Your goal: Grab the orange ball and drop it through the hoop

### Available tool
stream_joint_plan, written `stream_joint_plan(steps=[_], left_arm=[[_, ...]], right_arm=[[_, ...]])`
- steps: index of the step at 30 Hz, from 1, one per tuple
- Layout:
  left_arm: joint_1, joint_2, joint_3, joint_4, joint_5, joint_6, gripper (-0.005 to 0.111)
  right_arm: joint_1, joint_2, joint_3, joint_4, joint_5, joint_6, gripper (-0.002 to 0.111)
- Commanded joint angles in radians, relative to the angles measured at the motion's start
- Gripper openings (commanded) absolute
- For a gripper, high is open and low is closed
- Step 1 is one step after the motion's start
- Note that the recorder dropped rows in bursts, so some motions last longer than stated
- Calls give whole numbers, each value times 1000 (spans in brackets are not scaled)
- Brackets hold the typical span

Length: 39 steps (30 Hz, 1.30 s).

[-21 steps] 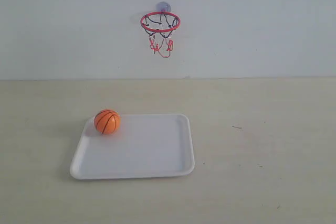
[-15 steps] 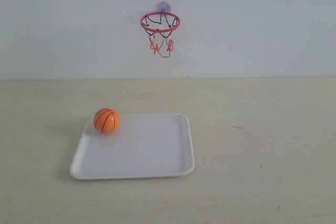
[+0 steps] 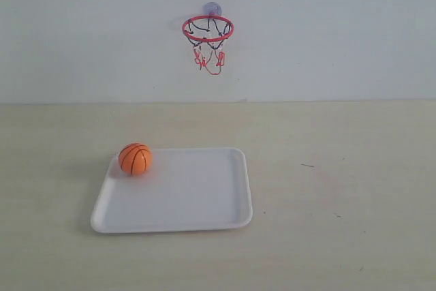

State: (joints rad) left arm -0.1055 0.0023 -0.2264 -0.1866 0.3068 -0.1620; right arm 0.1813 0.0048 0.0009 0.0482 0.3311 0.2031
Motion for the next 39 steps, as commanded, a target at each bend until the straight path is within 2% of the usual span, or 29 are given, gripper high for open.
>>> stream_joint_plan(steps=[1, 4, 8, 9, 11, 12, 14, 15, 16, 19, 20, 22, 24, 28, 31, 34, 36, 39], left_arm=[[-5, -2, -47, -26, -21, -6, 4], [-5, -2, -50, -26, -71, -6, 4], [-5, -2, -50, -38, -297, -26, 4], [-5, -2, -50, -41, -385, -86, 4], [-5, 43, -62, -41, -461, -141, 4], [-5, 76, -75, -41, -443, -152, 4], [-8, 304, -195, -41, -239, -156, 4], [-8, 381, -235, -33, -178, -146, 4], [-8, 548, -318, -31, -71, -65, 4], [-8, 887, -530, -72, 151, 155, 4], [-8, 1051, -648, -135, 264, 246, 4], [-8, 1286, -788, -217, 397, 403, 4], [-8, 1430, -863, -225, 438, 444, 4], [-8, 1638, -964, -218, 388, 447, 4], [-8, 1738, -995, -200, 297, 447, 4], [-8, 1804, -1037, -225, 285, 447, 4], [-8, 1842, -1088, -226, 311, 455, 4], [-8, 1925, -1231, -213, 460, 485, 9]], right_arm=[[-1, -5, -1, -4, -9, -2, 0], [-1, -5, -1, -4, -9, -2, 0], [-1, -5, -1, -4, -6, -2, 0], [-1, -5, -1, -33, 5, -40, 0], [-1, -5, -1, -35, 17, -82, 0], [-1, -5, -1, -35, 17, -82, 0], [-1, -5, -1, -35, 17, -82, 0], [-1, -5, -1, -35, 17, -82, 0], [-1, -5, -1, -35, 17, -82, 0], [-1, -5, -1, -35, 17, -82, 0], [-1, -5, -1, -35, 17, -82, 0], [-1, -5, -1, -35, 17, -80, 0], [-1, -5, -1, -35, 17, -80, 0], [-1, -5, -1, -35, 17, -80, 0], [-1, -5, -1, -35, 17, -80, 0], [-1, -5, -1, -35, 17, -78, 0], [-1, -5, -1, -35, 17, -78, 0], [-1, -5, -1, -35, 17, -78, 0]])
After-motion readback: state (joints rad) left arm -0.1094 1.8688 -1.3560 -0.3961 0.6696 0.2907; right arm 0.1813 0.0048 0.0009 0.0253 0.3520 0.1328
